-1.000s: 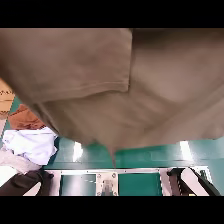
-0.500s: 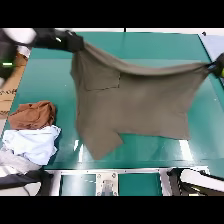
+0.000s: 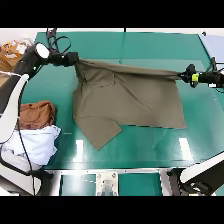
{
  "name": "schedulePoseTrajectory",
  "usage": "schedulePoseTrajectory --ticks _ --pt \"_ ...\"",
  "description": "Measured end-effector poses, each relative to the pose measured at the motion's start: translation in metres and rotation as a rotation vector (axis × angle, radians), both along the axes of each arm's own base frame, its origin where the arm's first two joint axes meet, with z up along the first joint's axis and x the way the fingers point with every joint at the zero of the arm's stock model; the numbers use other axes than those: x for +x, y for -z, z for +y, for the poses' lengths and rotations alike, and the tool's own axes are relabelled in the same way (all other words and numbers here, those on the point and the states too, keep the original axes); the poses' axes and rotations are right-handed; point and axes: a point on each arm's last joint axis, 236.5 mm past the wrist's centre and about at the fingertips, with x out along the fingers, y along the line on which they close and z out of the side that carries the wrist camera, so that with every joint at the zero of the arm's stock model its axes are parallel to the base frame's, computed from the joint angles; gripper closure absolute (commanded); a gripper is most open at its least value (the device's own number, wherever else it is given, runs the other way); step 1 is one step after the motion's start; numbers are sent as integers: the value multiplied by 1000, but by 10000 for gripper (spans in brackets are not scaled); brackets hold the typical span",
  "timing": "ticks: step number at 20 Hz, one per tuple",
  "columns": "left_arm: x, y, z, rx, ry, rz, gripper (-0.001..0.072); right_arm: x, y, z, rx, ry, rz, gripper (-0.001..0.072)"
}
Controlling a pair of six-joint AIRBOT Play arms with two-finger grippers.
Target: Fold the shirts.
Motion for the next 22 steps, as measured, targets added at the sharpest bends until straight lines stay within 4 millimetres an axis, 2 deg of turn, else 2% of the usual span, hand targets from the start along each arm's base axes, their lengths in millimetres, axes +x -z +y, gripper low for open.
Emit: schedulePoseTrajectory --ticks 3,8,11,13,15,22 --pt "10 -3 7 -34 -26 -32 668 22 -19 1 -3 -12 -64 694" --pt "23 -21 4 -86 -26 -119 668 47 -51 -4 -40 2 -162 694" --pt "25 -21 1 -81 -6 -135 668 51 -50 -5 -57 -2 -167 695" --pt "15 -8 -5 -67 42 -86 668 44 -40 -3 -70 -40 -134 695" --pt "-2 12 -11 -31 112 2 668 28 -27 -4 -85 -93 -77 695" --pt "-71 83 -14 40 270 339 668 -52 26 -5 -135 -309 218 696"
